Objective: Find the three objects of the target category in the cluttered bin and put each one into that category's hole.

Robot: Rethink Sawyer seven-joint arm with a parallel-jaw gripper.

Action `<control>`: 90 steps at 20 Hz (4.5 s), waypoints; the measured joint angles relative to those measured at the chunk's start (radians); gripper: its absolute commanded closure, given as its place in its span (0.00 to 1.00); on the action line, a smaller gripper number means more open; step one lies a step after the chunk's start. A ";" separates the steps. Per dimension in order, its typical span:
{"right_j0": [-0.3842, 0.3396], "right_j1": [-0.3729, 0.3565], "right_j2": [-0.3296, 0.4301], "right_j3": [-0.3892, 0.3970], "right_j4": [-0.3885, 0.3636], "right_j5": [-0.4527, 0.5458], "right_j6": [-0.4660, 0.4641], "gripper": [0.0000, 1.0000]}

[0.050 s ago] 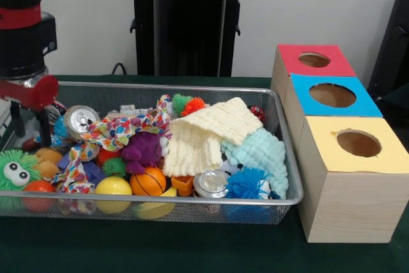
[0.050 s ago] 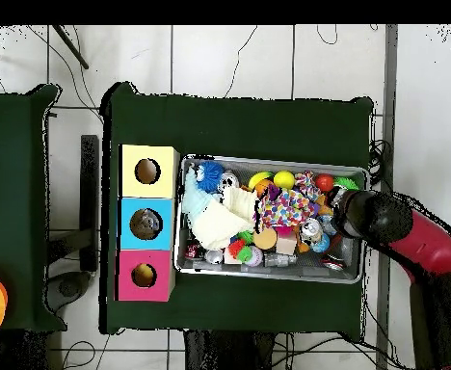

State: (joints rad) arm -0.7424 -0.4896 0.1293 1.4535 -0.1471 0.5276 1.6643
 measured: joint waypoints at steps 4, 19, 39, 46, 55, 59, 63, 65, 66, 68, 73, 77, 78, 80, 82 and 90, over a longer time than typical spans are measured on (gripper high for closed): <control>0.002 0.049 0.011 -0.042 -0.007 0.000 0.000 0.00; 0.048 0.136 0.021 -0.144 -0.015 0.014 0.000 0.00; 0.028 0.084 0.025 -0.076 -0.088 0.014 0.000 0.00; 0.003 0.007 0.025 0.008 -0.098 0.014 0.000 0.00; -0.066 -0.067 0.025 0.118 -0.135 -0.047 0.000 0.00; -0.097 -0.055 0.026 0.147 -0.170 -0.138 0.000 0.00; -0.113 -0.029 0.027 0.161 -0.192 -0.220 0.000 0.00; -0.116 -0.012 0.028 0.163 -0.200 -0.257 0.000 0.00; -0.117 -0.004 0.029 0.163 -0.202 -0.270 0.000 0.00; -0.117 0.019 0.034 0.163 -0.208 -0.295 0.000 0.00; -0.113 0.037 0.038 0.163 -0.208 -0.296 0.000 0.00; -0.097 0.029 0.038 0.163 -0.208 -0.296 0.000 0.00; -0.092 0.027 0.039 0.163 -0.208 -0.296 0.000 0.00; -0.081 0.023 0.039 0.163 -0.208 -0.296 0.000 0.00; -0.072 0.023 0.042 0.163 -0.208 -0.296 0.000 0.00; -0.070 0.053 0.058 0.162 -0.208 -0.296 0.000 0.00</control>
State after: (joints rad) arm -0.8127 -0.4362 0.1869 1.6158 -0.3552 0.2314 1.6641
